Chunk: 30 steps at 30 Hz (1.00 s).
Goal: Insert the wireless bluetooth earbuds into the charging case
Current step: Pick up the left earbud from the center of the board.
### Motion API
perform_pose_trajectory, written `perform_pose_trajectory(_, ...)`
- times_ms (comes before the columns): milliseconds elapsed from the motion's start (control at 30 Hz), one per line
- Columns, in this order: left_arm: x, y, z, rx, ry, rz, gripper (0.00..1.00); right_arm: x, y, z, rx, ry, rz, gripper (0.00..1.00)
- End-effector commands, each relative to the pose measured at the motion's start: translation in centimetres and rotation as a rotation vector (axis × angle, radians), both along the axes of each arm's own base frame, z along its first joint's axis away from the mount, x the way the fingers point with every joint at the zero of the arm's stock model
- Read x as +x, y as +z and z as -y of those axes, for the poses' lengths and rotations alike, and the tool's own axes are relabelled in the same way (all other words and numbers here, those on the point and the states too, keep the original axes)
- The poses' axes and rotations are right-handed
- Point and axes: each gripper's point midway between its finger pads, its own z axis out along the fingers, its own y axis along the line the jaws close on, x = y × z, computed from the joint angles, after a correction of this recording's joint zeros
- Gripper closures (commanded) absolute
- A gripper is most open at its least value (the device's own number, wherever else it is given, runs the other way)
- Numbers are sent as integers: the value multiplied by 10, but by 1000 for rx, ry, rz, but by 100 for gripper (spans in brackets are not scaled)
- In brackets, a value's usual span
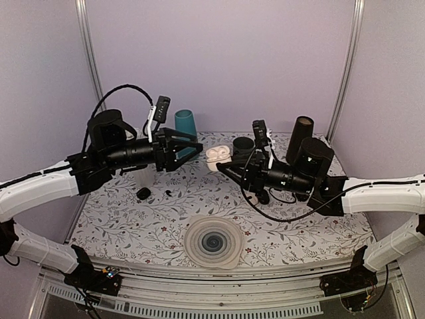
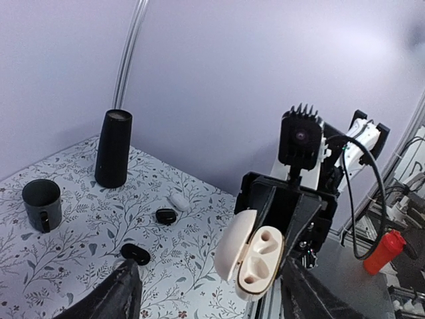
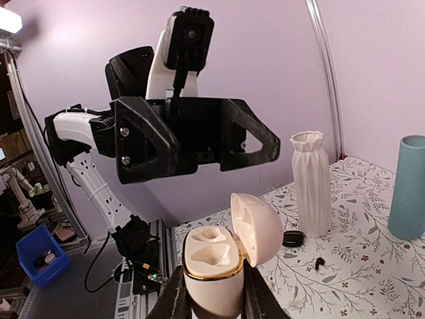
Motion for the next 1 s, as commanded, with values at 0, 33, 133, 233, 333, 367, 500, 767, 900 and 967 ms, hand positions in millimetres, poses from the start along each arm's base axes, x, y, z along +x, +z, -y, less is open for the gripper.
perform_pose_trajectory(0, -1, 15, -18, -59, 52, 47, 27, -2, 17, 13, 76, -51, 102, 97)
perform_pose_trajectory(33, -1, 14, -21, -64, 70, 46, 27, -1, 17, 14, 80, -59, 112, 97)
perform_pose_trajectory(133, 6, 10, -36, -71, 151, 36, 27, 0, 17, 15, 77, -70, 130, 97)
perform_pose_trajectory(233, 18, -8, -54, -45, 273, -20, 26, 1, 16, 16, 77, -82, 146, 97)
perform_pose_trajectory(333, 24, -33, -66, -14, 358, -97, 28, 2, 17, 19, 85, -98, 154, 97)
perform_pose_trajectory(367, 26, -43, -70, 0, 382, -127, 29, 3, 16, 20, 87, -106, 154, 97)
perform_pose_trajectory(500, 29, -83, -88, 57, 484, -239, 33, 5, 15, 23, 88, -122, 149, 97)
perform_pose_trajectory(767, 25, -174, -145, 152, 778, -539, 38, 5, 8, 25, 81, -130, 129, 97)
perform_pose_trajectory(900, 21, -205, -166, 212, 893, -631, 42, 2, 4, 27, 84, -120, 112, 97)
perform_pose_trajectory(967, 18, -223, -178, 257, 965, -685, 43, 1, 2, 28, 83, -115, 106, 97)
